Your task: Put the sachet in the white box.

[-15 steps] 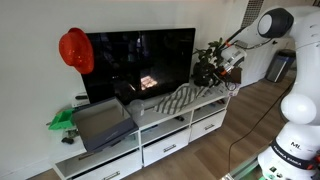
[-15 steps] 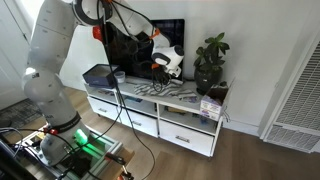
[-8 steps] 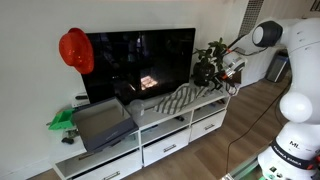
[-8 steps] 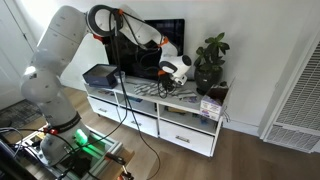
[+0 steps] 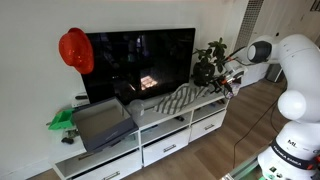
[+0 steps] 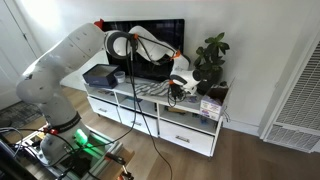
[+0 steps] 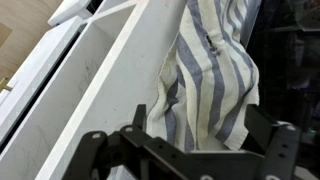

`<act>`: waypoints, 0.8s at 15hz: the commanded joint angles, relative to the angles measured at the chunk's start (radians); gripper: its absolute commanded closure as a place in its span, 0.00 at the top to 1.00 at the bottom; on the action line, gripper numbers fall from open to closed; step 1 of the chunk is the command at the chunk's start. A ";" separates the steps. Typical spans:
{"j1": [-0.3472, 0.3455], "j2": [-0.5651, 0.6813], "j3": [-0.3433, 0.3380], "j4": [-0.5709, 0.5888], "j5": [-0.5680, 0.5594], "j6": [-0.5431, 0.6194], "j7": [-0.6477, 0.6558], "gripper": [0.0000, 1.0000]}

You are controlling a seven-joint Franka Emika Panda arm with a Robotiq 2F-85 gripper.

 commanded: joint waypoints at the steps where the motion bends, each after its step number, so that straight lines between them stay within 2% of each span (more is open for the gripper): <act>1: -0.037 0.151 0.027 0.206 0.008 -0.044 0.031 1.00; 6: -0.073 0.282 0.052 0.375 -0.003 -0.072 0.080 1.00; 8: -0.082 0.327 0.058 0.435 -0.011 -0.067 0.104 0.88; 9: -0.088 0.345 0.061 0.460 -0.015 -0.067 0.117 0.77; 11: -0.096 0.380 0.067 0.507 -0.025 -0.067 0.137 0.81; 12: -0.099 0.395 0.068 0.528 -0.031 -0.067 0.148 0.77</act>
